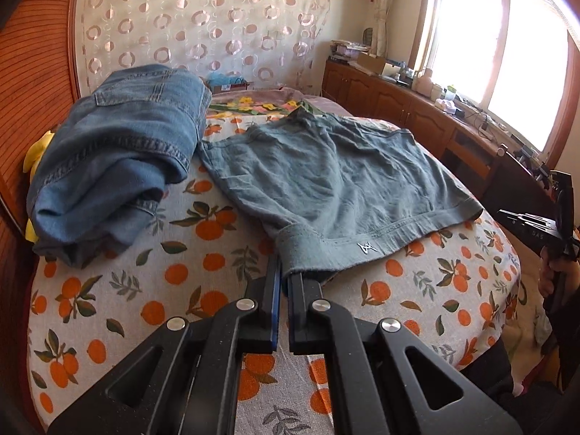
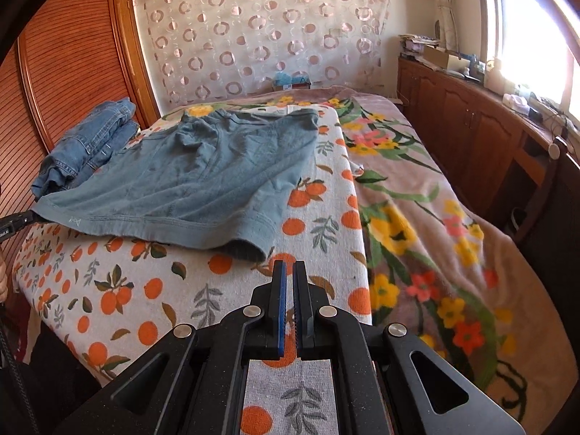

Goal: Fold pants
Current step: 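Pull the held hem with both grippers to smooth the pants flat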

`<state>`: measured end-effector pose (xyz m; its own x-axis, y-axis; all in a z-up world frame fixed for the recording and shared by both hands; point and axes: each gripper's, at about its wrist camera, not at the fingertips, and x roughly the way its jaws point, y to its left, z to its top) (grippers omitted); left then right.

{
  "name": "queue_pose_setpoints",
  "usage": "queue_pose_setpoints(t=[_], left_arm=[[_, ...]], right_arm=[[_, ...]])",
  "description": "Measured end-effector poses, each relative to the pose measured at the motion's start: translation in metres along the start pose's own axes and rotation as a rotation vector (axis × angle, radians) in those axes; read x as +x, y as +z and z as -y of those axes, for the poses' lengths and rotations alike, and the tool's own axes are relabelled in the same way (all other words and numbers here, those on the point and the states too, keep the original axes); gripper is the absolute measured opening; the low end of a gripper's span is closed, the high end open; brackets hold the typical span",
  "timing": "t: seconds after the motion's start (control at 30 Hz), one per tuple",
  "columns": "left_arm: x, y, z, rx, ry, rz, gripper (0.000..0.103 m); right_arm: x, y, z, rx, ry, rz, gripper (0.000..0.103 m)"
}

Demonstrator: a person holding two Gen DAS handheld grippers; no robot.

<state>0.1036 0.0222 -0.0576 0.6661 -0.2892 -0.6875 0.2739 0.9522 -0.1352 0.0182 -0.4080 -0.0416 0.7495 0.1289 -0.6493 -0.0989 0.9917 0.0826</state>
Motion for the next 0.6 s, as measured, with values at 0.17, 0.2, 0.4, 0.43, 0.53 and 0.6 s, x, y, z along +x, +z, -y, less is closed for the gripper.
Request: queue_pose_setpoints(t=[0.17, 0.2, 0.4, 0.43, 0.53, 0.6], left_arm=[[0.004, -0.003, -0.002, -0.004, -0.002, -0.011, 0.003], [0.005, -0.004, -0.003, -0.005, -0.003, -0.014, 0.003], [0.009, -0.005, -0.003, -0.006, -0.007, -0.028, 0.003], [0.009, -0.005, -0.003, -0.006, -0.008, -0.030, 0.003], [0.010, -0.005, -0.004, -0.006, -0.007, -0.031, 0.003], [0.011, -0.004, -0.003, -0.007, -0.007, -0.029, 0.003]], right_arm=[[0.009, 0.001, -0.010, -0.005, 0.004, -0.007, 0.006], [0.011, 0.002, -0.012, -0.010, 0.001, -0.010, 0.009], [0.029, 0.012, -0.023, -0.038, 0.006, -0.025, 0.026], [0.033, 0.014, -0.024, -0.039, 0.003, -0.029, 0.026], [0.043, 0.020, -0.022, -0.022, -0.004, -0.037, 0.026], [0.046, 0.023, -0.018, -0.004, 0.006, -0.035, 0.017]])
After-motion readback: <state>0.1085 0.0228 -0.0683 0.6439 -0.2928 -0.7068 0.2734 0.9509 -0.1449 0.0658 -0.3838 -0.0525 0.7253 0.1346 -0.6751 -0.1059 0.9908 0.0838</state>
